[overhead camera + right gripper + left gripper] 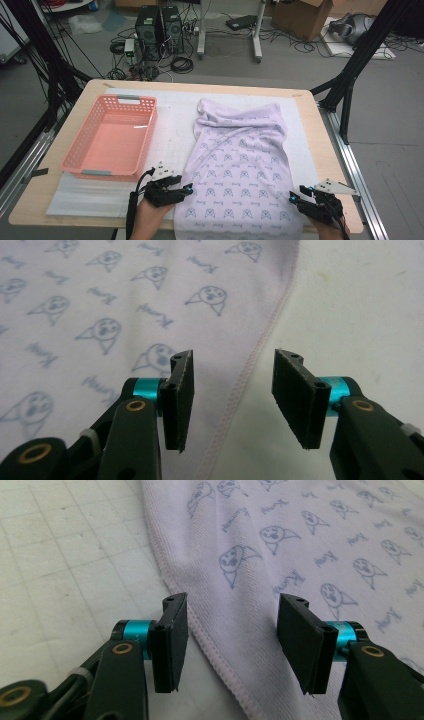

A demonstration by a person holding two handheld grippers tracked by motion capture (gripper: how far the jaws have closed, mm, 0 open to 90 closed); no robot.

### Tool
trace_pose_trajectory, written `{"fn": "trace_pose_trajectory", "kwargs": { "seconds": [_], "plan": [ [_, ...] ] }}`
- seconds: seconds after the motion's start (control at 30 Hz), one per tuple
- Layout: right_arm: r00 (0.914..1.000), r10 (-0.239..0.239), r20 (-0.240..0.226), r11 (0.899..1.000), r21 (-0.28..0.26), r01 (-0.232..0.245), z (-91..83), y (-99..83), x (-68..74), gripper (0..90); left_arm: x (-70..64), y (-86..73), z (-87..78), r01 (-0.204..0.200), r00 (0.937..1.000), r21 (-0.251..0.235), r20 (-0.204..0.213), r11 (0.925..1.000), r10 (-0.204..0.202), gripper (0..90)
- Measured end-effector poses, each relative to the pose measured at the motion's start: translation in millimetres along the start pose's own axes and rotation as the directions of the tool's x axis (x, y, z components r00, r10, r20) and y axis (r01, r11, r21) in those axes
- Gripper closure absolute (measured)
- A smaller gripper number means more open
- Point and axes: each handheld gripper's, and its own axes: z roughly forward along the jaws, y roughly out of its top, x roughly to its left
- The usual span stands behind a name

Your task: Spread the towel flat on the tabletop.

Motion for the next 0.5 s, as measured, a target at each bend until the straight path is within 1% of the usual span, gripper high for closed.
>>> {"fn": "trace_pose_trajectory", "kwargs": {
  "seconds": [0.03,0.07,0.1,0.13,0.17,0.2,0.23,0.3,0.4,0.47,0.5],
  "plan": [
    [1.0,-0.001,0.003,1.0,0.006,0.001,3.7,0.9,-1.1,55.0,-1.3,-0.4,0.6,-0.025,0.9995,0.002,-0.018,0.9997,0.025,52.7],
    [1.0,-0.001,-0.001,1.0,0.021,0.001,7.4,1.7,-1.5,59.2,-2.8,-1.6,0.9,-0.063,0.9968,0.0,-0.05,0.998,0.063,60.1],
    [0.9998,-0.018,0.005,1.0,0.026,0.018,10.0,2.3,-1.3,64.4,-2.8,-1.9,0.6,-0.071,0.9959,0.0,-0.056,0.9975,0.071,69.0],
    [0.9997,-0.026,0.003,0.999,0.026,0.026,10.4,3.7,-1.4,71.9,-1.0,-1.5,0.0,-0.064,0.9977,0.008,-0.023,0.9979,0.064,75.6],
    [0.9993,-0.028,-0.025,0.999,0.036,0.029,10.8,5.2,-2.2,84.9,-2.1,-1.7,-0.1,-0.062,0.9978,0.009,-0.022,0.998,0.062,83.9],
    [0.9978,-0.036,-0.056,0.998,0.045,0.039,11.2,6.6,-2.3,86.6,-3.1,-1.7,-0.8,-0.068,0.9973,0.012,-0.027,0.9976,0.068,84.6],
    [0.9975,-0.051,-0.05,0.997,0.055,0.054,11.1,7.9,-0.9,87.0,-3.7,-1.8,-2.1,-0.069,0.9972,0.015,-0.029,0.9975,0.069,84.9],
    [0.9966,-0.057,-0.06,0.996,0.067,0.061,10.3,9.1,0.0,87.3,-3.0,-2.7,-8.2,-0.056,0.9982,0.012,-0.02,0.9984,0.056,85.0],
    [0.9939,-0.069,-0.086,0.994,0.083,0.076,4.9,8.3,1.0,87.5,-2.3,-6.0,-19.7,-0.041,0.9991,0.004,-0.004,0.9991,0.041,85.0],
    [0.9908,-0.071,-0.115,0.993,0.085,0.081,0.7,7.1,2.7,87.5,-2.4,-10.9,-27.7,-0.049,0.9988,0.011,-0.004,0.9987,0.049,85.0],
    [0.9888,-0.078,-0.127,0.992,0.084,0.089,-1.0,6.5,4.5,87.5,-2.0,-13.8,-31.2,-0.046,0.9989,0.016,0.0,0.9988,0.046,85.0]
  ]
}}
